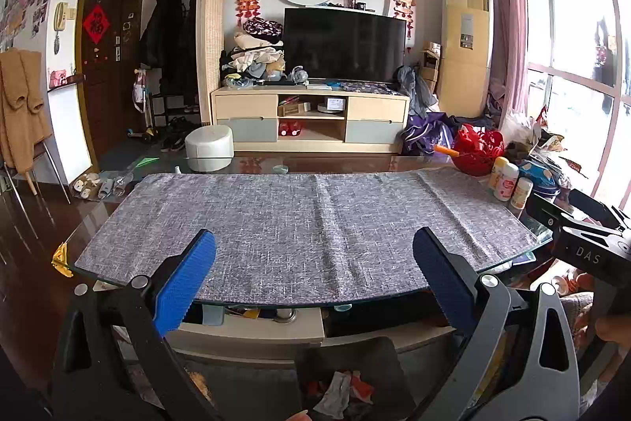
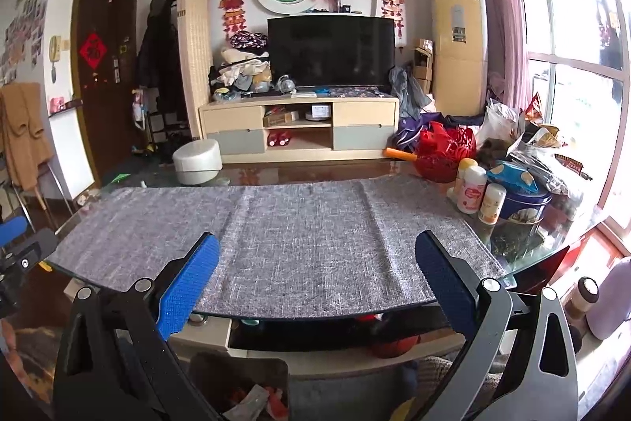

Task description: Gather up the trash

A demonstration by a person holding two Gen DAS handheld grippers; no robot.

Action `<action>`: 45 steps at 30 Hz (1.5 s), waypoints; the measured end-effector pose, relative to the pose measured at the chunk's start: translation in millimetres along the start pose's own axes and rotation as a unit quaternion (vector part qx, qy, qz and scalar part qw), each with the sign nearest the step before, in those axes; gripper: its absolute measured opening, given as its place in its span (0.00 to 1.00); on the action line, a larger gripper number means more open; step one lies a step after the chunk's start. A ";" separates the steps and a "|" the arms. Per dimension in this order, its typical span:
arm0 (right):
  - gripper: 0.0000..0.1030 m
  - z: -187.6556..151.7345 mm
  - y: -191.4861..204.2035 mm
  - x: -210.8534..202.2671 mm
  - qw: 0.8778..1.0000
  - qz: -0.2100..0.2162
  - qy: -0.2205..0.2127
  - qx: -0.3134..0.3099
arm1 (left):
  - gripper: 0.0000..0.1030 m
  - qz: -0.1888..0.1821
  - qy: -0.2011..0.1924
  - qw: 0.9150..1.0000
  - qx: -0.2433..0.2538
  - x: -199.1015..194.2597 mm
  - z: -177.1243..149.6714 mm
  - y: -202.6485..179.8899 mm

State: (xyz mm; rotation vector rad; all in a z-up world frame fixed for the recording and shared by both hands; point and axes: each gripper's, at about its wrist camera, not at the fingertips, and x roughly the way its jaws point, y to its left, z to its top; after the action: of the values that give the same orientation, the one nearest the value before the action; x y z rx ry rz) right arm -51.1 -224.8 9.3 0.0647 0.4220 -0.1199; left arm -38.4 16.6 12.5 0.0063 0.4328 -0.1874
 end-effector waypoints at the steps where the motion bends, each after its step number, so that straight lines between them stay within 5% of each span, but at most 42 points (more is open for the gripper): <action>1: 0.97 0.0 -0.6 0.9 1.000 -0.002 0.001 0.000 | 0.92 0.001 0.000 1.000 -0.001 0.3 0.0 0.5; 45: 0.97 5.1 -3.1 0.8 1.000 0.001 0.000 0.016 | 0.92 -0.002 -0.007 1.000 0.004 -0.2 5.4 -0.4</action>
State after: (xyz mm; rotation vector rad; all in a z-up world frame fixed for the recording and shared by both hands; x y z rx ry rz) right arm -48.7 -228.4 13.6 0.0970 0.4199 -0.1238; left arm -36.5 16.0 17.5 0.0116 0.4172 -0.1927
